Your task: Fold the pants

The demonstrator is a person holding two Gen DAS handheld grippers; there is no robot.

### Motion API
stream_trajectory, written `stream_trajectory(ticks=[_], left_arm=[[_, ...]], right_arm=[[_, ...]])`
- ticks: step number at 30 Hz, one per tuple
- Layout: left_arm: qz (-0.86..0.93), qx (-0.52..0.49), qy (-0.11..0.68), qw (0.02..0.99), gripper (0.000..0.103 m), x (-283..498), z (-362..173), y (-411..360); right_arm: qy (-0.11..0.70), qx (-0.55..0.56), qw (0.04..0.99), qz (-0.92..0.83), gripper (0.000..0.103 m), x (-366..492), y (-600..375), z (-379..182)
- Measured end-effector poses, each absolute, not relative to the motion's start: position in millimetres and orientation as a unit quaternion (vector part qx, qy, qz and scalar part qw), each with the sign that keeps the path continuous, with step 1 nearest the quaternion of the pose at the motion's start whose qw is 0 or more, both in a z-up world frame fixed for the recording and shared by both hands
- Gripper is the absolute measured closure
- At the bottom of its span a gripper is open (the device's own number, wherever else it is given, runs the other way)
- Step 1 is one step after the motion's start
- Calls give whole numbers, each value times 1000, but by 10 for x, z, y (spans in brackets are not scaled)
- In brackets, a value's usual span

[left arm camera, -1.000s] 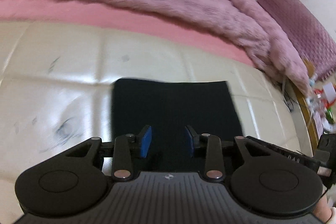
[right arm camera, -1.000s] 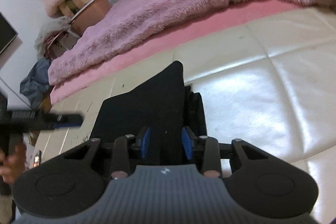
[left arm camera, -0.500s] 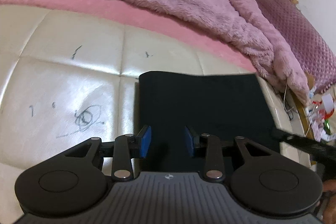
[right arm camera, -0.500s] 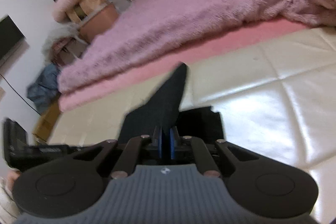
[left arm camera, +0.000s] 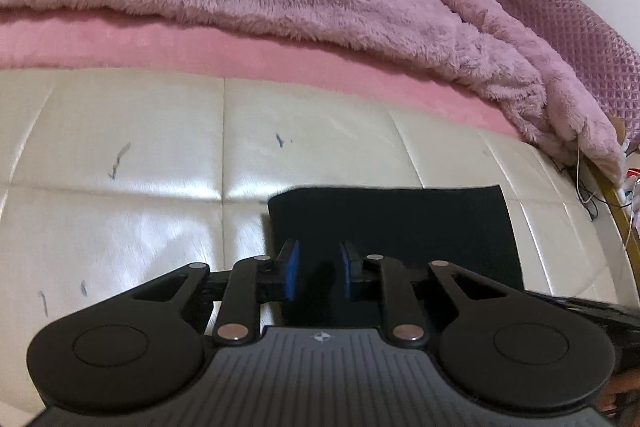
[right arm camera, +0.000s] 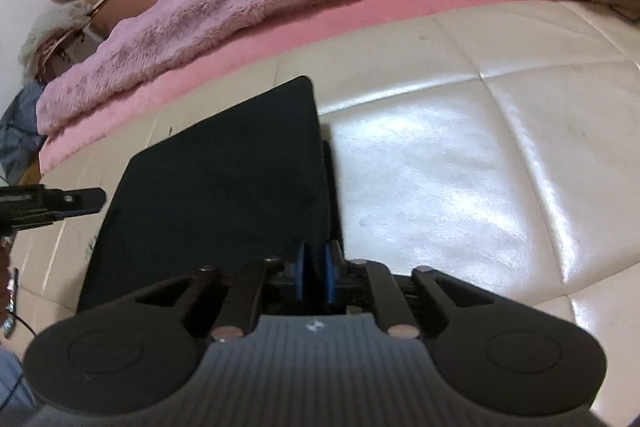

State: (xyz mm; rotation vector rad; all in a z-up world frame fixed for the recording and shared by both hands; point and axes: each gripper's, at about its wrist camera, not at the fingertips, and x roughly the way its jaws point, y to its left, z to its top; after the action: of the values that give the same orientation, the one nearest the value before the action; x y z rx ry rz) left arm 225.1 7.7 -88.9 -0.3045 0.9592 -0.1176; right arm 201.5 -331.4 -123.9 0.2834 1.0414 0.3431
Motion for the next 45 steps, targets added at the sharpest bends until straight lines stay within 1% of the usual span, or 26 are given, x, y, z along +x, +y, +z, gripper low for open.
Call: stream_trajectory(ticks=[1,3,5,6,7,10,11,13,14,18,20,24,29,30,33,38,42,43,45], left_arm=[[-55,-142,457,876,80,2271,-876,91],[-52,-135,454,879,80,2321,-875,112],[-54,-135,452,880,82,2391,-901,111],[-57,-134,453,880,83,2425,-924,102],[-56,-131,453,880,83,2449,-953,89],[-46,-133,460,877,85,2517,-1059,80],[-41,-133,462,876,85,2539,-1094,86],[-34,-133,467,874,86,2571,-1165,100],[-32,-130,470,873,86,2582,-1195,101],[-32,-104,469,876,86,2600,-1267,63],[-29,-99,471,876,84,2621,-1276,56],[-29,-103,474,874,84,2600,-1139,74],[-63,-115,456,880,84,2216,-831,77],[-73,-117,456,879,84,2112,-786,64],[-106,-110,473,868,84,1809,-725,-2],[-144,-88,511,843,84,1412,-772,-132],[-155,-76,539,825,84,1260,-888,-214],[-148,-76,549,819,88,1242,-943,-215],[-139,-78,566,808,92,1209,-1055,-200]], right_arm=[[489,125,849,157,80,2010,-3329,-1182],[468,102,864,153,80,2051,-3326,-1027],[446,101,874,165,83,2143,-3285,-904],[436,108,876,175,88,2194,-3256,-867],[425,112,878,188,90,2271,-3207,-845],[411,73,888,193,94,2499,-2996,-881],[413,67,888,193,95,2558,-2958,-922],[430,68,880,190,102,2692,-2912,-1079],[438,66,877,186,103,2717,-2912,-1140],[454,58,871,179,103,2758,-2910,-1322],[454,42,871,180,103,2768,-2872,-1355],[459,42,871,173,103,2778,-2923,-1319],[433,37,883,178,103,2402,-3031,-975],[435,38,881,181,101,2281,-3060,-920],[444,34,876,187,101,1955,-3101,-816],[460,19,865,199,100,1473,-3103,-755],[484,4,853,195,100,1301,-3093,-900],[488,-2,852,190,100,1293,-3090,-937],[497,-8,848,184,100,1295,-3088,-1018]])
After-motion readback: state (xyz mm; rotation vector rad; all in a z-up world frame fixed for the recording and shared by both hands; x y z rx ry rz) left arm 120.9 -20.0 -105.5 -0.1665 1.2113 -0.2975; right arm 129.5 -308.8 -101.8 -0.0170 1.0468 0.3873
